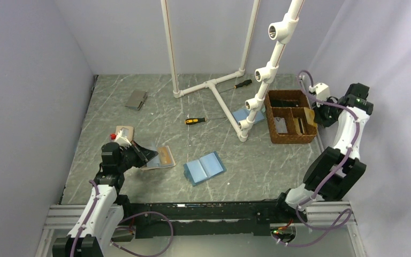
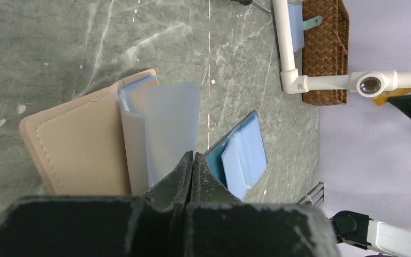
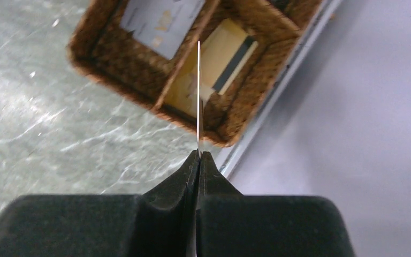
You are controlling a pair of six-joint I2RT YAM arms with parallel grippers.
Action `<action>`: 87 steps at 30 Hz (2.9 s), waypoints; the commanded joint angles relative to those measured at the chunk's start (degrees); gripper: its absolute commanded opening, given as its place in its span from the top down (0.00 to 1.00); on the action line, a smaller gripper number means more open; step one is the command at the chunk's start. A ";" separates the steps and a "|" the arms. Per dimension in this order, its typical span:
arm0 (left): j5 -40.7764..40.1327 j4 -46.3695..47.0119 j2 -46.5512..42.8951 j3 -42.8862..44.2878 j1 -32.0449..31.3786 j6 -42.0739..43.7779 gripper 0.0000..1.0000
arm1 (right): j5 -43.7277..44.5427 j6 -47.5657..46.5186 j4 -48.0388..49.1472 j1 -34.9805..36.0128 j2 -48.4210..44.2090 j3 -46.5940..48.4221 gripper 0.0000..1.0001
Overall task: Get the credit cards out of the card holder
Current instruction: Place the credit card in the storage box, then remove the credit card from the card holder.
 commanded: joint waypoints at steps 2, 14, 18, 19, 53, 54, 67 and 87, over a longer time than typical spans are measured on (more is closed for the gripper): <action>1.78 3.58 0.17 2.05 0.39 0.52 1.00 | 5.14 10.59 5.10 3.08 5.09 5.91 1.00; 1.54 3.26 -0.64 2.18 0.51 0.87 1.00 | 15.29 21.13 8.96 8.91 15.63 10.65 1.00; 1.80 3.96 0.01 2.21 0.57 0.89 1.00 | 13.92 20.40 6.54 8.99 17.44 11.52 1.00; 1.92 4.08 0.12 2.21 0.57 0.92 1.00 | 13.79 20.37 5.72 9.23 18.02 11.94 1.00; 4.88 5.50 2.41 3.39 0.82 -0.25 1.00 | 8.85 12.66 8.26 7.80 -3.81 -15.86 0.63; 5.36 6.31 3.01 3.49 0.84 -0.46 1.00 | 7.39 10.64 7.27 7.77 -4.85 -17.05 0.64; 9.60 12.84 5.87 3.39 0.83 -2.27 1.00 | -8.72 -15.98 -8.98 14.26 -15.27 -24.53 0.67; 15.44 24.61 13.56 4.47 0.81 -7.72 1.00 | 0.03 7.42 18.51 72.90 -11.99 -27.55 0.65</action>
